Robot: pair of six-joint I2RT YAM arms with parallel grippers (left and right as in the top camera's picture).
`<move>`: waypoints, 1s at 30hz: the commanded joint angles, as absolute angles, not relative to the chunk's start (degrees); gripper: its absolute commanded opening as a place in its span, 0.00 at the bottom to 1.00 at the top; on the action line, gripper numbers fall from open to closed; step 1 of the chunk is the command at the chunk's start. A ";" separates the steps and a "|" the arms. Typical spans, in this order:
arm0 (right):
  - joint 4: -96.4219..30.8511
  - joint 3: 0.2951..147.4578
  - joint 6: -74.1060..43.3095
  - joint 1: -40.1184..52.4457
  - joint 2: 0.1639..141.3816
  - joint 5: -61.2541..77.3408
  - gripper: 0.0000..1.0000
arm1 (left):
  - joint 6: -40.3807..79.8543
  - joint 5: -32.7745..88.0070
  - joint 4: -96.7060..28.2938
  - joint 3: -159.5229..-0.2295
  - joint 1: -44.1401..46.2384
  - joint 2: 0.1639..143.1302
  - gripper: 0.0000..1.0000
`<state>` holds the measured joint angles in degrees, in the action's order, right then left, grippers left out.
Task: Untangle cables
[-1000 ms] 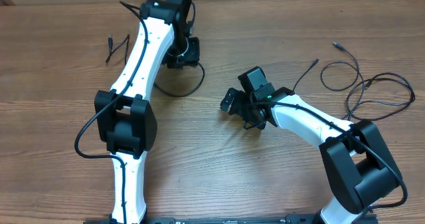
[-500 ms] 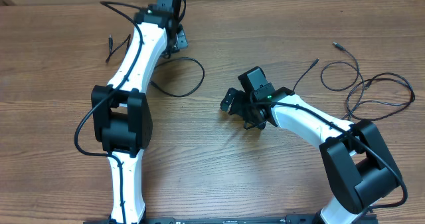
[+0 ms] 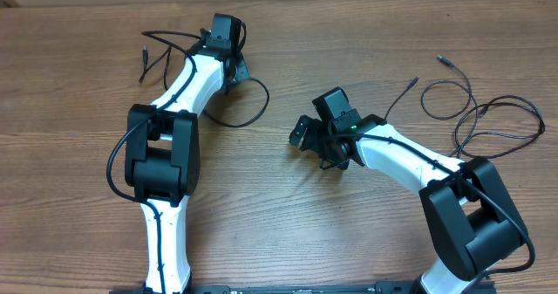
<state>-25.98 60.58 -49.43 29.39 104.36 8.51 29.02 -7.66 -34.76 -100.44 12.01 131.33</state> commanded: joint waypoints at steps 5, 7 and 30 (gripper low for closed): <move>-25.56 60.05 -49.08 29.56 104.12 7.53 1.00 | 27.86 -0.38 -46.33 -99.46 12.64 130.98 0.04; -25.56 60.05 -49.08 29.56 104.12 7.53 1.00 | 27.86 -0.36 -49.95 -99.46 12.80 130.98 0.04; -25.58 60.05 -49.06 29.56 104.12 7.53 1.00 | 27.83 -0.38 -75.33 -99.46 19.09 130.98 0.04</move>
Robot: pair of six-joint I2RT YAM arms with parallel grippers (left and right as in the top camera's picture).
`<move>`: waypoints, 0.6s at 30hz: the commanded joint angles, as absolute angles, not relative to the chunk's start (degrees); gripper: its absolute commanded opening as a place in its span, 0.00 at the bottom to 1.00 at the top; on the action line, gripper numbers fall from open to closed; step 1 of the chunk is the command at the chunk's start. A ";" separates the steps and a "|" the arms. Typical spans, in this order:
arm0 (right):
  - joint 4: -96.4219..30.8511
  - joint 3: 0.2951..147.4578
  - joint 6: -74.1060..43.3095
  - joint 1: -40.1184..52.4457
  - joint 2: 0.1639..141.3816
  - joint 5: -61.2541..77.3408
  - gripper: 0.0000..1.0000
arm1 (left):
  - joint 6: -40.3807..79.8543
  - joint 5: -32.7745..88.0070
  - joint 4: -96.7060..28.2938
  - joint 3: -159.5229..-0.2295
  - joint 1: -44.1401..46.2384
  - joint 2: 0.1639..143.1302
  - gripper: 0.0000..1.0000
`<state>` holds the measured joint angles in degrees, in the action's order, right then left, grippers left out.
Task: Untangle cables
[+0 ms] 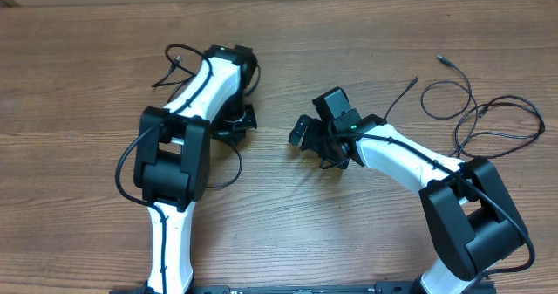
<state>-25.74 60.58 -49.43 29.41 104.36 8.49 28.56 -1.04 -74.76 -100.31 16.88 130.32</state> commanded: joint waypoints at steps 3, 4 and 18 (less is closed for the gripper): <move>-25.76 60.05 -49.06 29.56 104.12 7.53 1.00 | 27.90 -0.38 -75.61 -99.46 21.08 130.98 0.04; -25.80 60.05 -49.06 29.56 104.12 7.53 1.00 | 27.90 -0.38 -75.64 -99.46 21.67 130.98 0.04; -25.85 60.05 -49.01 29.56 104.12 7.49 1.00 | 30.46 -0.54 -75.88 -102.67 17.89 125.58 0.04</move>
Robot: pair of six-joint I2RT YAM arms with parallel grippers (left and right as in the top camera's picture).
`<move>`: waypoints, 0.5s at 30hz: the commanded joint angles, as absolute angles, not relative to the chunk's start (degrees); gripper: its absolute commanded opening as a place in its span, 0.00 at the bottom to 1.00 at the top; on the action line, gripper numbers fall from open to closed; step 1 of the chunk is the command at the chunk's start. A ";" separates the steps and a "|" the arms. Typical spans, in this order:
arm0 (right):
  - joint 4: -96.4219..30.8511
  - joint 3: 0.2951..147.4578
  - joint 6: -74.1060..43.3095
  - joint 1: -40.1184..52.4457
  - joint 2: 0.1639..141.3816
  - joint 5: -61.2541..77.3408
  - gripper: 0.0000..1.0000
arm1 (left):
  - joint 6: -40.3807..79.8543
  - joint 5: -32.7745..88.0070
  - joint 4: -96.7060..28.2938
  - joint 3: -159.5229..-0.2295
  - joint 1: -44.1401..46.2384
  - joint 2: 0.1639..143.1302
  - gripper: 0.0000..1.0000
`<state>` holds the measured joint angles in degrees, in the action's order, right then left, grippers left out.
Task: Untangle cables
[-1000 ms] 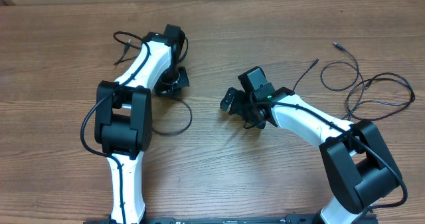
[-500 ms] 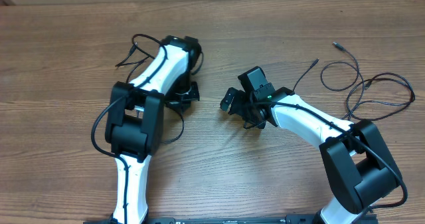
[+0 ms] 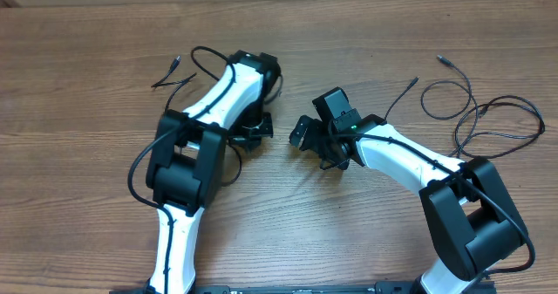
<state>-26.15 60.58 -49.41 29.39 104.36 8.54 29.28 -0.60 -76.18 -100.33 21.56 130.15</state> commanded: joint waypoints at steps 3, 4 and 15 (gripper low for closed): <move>-25.32 60.05 -47.72 29.56 104.12 7.53 1.00 | 30.46 -0.03 -75.18 -105.06 13.58 121.51 0.04; -25.32 60.05 -47.72 29.56 104.12 7.53 1.00 | 30.46 0.43 -75.13 -105.78 12.05 120.25 0.04; -20.53 60.10 -36.12 29.56 104.12 15.68 1.00 | 30.46 1.96 -76.01 -107.02 -5.74 113.06 0.19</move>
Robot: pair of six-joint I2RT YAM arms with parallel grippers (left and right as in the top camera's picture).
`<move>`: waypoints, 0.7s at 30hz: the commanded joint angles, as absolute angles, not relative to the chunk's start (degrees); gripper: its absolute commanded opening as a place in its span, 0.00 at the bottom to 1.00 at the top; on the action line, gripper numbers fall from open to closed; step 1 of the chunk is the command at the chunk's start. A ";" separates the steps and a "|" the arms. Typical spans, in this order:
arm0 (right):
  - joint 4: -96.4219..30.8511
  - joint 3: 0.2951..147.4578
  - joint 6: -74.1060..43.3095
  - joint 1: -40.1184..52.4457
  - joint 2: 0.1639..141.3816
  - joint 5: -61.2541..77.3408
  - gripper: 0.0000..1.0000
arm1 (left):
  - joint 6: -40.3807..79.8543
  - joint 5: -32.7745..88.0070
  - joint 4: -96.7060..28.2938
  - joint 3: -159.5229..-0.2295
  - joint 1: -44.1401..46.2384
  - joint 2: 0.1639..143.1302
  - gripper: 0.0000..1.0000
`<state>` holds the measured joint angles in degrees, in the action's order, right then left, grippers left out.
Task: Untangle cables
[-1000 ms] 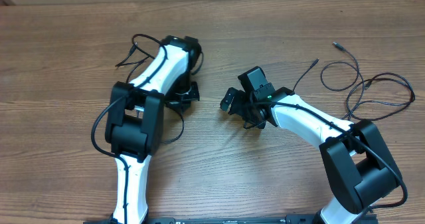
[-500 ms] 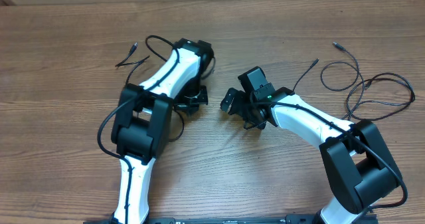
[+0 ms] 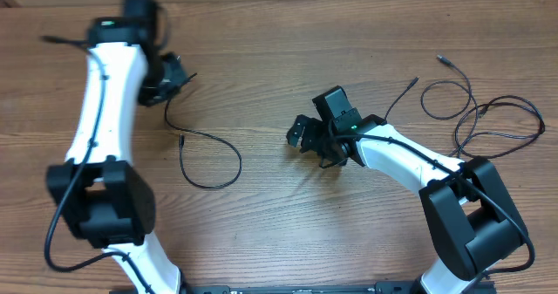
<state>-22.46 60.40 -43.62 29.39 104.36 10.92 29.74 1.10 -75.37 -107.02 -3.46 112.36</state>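
Note:
My left gripper (image 3: 172, 74) reaches to the far left of the table and looks shut on a thin black cable (image 3: 228, 150). The cable hangs from it toward the near side and lies in an open loop, ending in a small plug (image 3: 180, 140). Another black cable end (image 3: 48, 39) sticks out to the left of the left arm. My right gripper (image 3: 295, 135) rests at mid-table, open with nothing between its fingers. A second bunch of black cables (image 3: 479, 112) lies in loose loops at the far right, behind the right arm.
The wooden table (image 3: 288, 233) carries only the two arms and the cables. A plug end (image 3: 442, 59) and another (image 3: 413, 82) of the right bunch point toward the far edge. The right arm's base (image 3: 471, 224) stands at the near right.
My left arm has swung from mid-table, close to the right gripper, to the far left. The black cable now trails from it in one open loop. The right gripper barely shifted.
My left gripper was first at the far left-centre over a bunched cable. It then stood closer to the centre with the cable drawn along, then beside the right gripper. Now it is far left and the cable lies spread out. The right arm stayed put throughout.

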 commanded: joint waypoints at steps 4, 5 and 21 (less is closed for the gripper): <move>-22.15 64.31 -30.96 29.56 104.12 20.73 1.00 | 30.50 1.98 -76.49 -106.63 -11.33 113.14 0.24; -23.62 66.17 -29.76 29.58 104.12 20.99 1.00 | 30.72 2.07 -76.47 -106.59 -12.58 113.14 0.28; -19.20 80.86 -26.50 41.01 105.71 0.30 0.76 | 31.29 1.08 -71.16 -99.18 -16.12 113.14 0.35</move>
<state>-19.94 80.51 -27.22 38.89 104.57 11.57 30.35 -0.19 -73.17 -102.65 -17.61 112.75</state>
